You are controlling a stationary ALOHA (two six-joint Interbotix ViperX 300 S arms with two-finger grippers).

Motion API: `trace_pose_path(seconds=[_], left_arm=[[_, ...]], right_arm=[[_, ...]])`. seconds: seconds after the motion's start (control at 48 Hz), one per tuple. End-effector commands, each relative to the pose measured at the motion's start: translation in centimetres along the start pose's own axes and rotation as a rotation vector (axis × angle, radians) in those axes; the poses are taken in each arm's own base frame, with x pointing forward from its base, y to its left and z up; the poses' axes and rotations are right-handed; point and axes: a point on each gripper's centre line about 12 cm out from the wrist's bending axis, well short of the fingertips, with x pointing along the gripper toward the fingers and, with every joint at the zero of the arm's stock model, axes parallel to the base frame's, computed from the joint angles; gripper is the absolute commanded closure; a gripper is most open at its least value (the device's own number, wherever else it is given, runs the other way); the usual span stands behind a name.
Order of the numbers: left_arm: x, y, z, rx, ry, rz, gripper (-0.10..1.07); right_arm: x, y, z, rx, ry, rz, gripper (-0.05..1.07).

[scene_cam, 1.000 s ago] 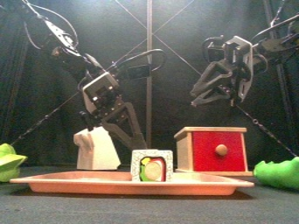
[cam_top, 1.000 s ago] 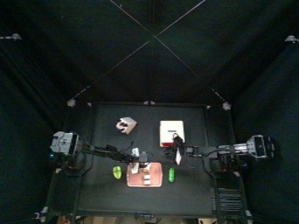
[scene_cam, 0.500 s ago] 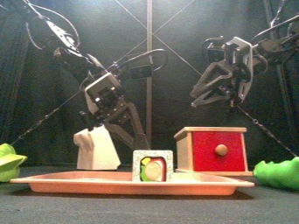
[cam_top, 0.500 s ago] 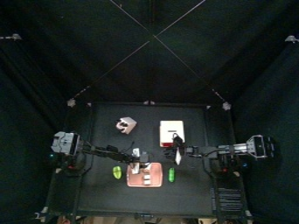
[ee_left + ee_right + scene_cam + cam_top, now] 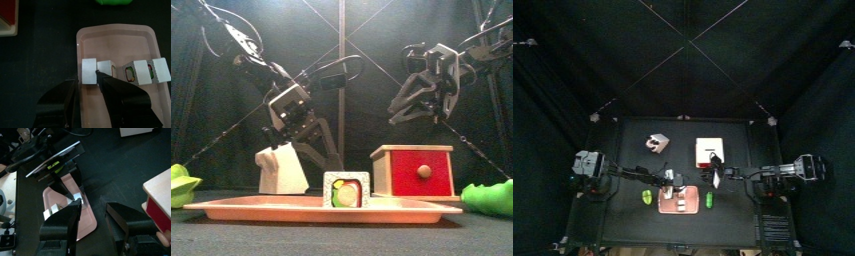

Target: Grab white sushi piece from plate

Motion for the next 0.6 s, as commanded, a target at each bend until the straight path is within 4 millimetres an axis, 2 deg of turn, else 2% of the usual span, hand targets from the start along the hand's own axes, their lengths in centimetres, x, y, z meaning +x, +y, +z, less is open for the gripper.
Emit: trace_pose_path(seconds=[0.0, 0.125, 0.396, 0.583], left_arm=[[-0.14, 0.0, 0.82, 0.006, -0.02, 0.0, 0.23], [-0.09, 0.01, 0.82, 0.006, -0.019, 0.001, 0.24], [-0.1, 0.12, 0.97, 0.004, -0.023, 0.003, 0.35], [-0.98, 0.26, 1.55, -0.003, -0.045, 0.006, 0.36]], right_arm=[[-0.05, 0.47, 1.24, 0.0, -0.04, 0.015, 0.28], [-0.02, 0.49, 1.18, -0.001, -0.038, 0.016, 0.28], [-0.02, 0.49, 1.18, 0.0, -0.039, 0.015, 0.28], [-0.02, 0.49, 1.18, 0.0, -0.039, 0.015, 0.28]])
